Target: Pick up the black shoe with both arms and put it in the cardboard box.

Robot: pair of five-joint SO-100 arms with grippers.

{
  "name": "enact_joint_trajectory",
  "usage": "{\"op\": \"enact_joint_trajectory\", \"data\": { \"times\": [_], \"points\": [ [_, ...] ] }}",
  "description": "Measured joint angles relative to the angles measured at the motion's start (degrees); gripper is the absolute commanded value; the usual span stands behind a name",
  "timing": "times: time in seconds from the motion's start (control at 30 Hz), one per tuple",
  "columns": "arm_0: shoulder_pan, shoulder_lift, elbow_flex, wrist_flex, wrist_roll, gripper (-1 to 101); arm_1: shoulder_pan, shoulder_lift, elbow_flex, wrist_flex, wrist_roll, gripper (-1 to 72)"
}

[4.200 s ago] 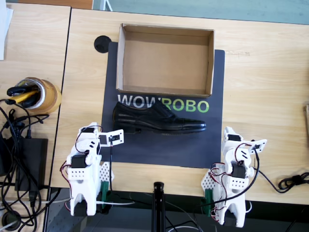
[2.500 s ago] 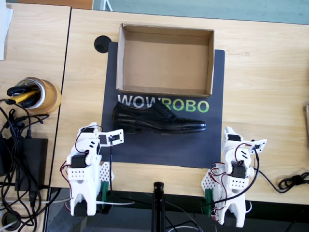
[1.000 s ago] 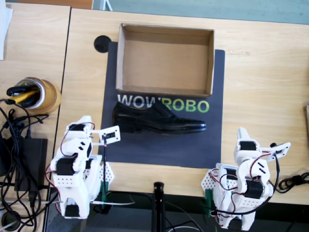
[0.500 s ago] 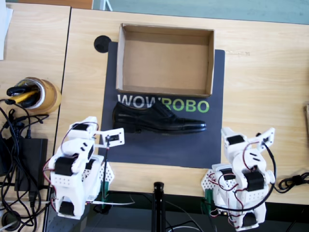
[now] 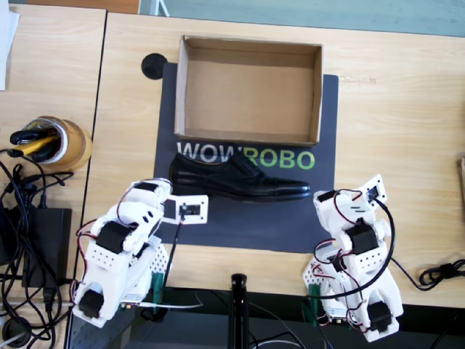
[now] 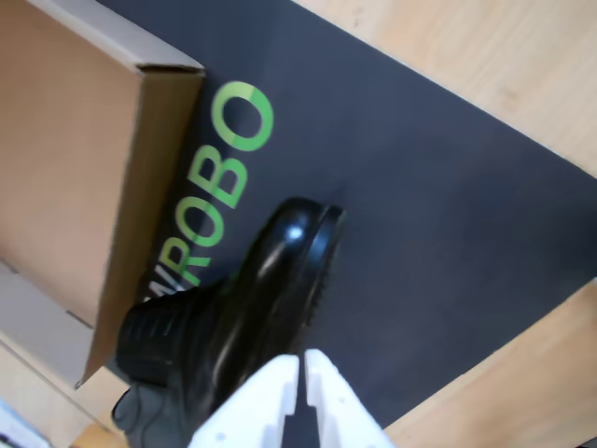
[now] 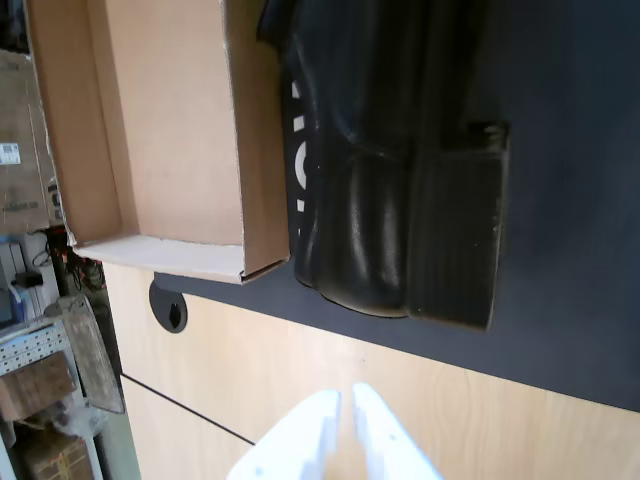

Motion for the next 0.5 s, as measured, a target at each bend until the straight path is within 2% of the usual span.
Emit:
{"op": "enact_joint_trajectory", "data": {
  "times": [0.2,0.4,0.5],
  "points": [
    [1.8,2.9,1.6,0.4,-0.3,24,-1.4,-0.2,0.4,0.0,-0.4,9.5],
    [2.7,2.4,6.5,0.4,-2.0,33,-1.2,-1.9,1.1,-0.4,0.1,27.8],
    [3.3,-0.3,8.3,-0.5,-3.1,34,-1.1,-2.1,2.6,-2.5,-0.1,30.7]
  ]
}}
